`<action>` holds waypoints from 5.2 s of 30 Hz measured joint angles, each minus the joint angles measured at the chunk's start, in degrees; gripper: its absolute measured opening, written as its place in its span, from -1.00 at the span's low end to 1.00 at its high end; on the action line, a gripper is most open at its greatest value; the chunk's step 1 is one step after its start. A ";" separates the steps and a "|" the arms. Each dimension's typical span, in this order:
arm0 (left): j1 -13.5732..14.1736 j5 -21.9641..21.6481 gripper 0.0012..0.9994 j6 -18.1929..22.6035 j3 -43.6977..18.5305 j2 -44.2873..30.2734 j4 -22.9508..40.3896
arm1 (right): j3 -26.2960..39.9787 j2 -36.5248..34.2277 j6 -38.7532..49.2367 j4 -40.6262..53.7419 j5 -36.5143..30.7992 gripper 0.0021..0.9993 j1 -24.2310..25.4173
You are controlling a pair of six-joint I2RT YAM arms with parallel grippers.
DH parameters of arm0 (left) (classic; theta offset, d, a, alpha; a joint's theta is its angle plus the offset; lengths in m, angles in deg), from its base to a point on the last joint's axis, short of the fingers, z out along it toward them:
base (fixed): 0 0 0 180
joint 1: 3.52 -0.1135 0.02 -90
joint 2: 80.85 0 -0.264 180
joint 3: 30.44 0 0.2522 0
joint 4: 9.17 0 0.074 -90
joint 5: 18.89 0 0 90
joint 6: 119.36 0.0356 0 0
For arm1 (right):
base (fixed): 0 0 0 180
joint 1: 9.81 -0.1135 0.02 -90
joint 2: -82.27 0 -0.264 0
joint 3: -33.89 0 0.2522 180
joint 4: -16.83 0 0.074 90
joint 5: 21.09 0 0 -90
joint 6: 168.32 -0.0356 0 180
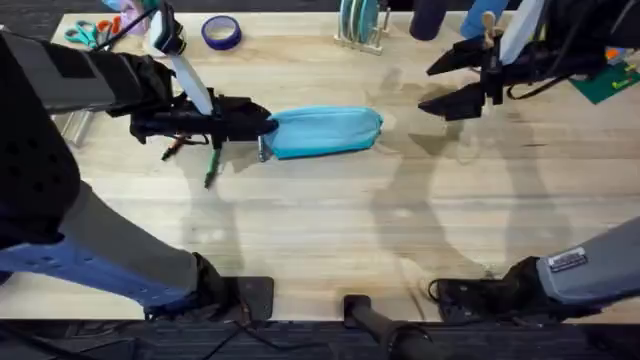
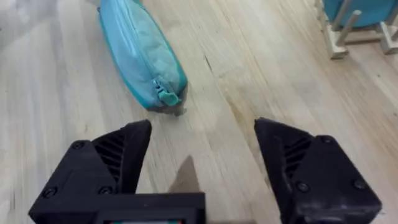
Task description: Unzip the bag, pick up the pens from the table one at a time and place them inside, then zip the bag closed.
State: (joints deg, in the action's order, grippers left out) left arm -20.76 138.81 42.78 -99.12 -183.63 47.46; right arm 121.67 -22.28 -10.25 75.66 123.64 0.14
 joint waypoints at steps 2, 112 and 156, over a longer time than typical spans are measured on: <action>0.00 0.00 -0.92 0.00 0.00 0.02 -0.02 | 0.00 -1.46 0.37 -0.41 1.04 0.99 0.00; 0.07 -0.66 -0.92 -0.17 0.00 0.00 -0.46 | 0.48 -8.77 -8.54 -2.75 1.82 -0.94 -10.67; 0.04 -1.33 -0.92 -0.17 0.00 0.00 -0.44 | 17.88 -8.18 -24.44 13.50 -17.29 -0.94 -22.69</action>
State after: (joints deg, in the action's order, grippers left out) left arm -20.71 137.47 42.60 -99.12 -183.63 47.02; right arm 139.55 -30.46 -34.69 89.16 106.35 -22.55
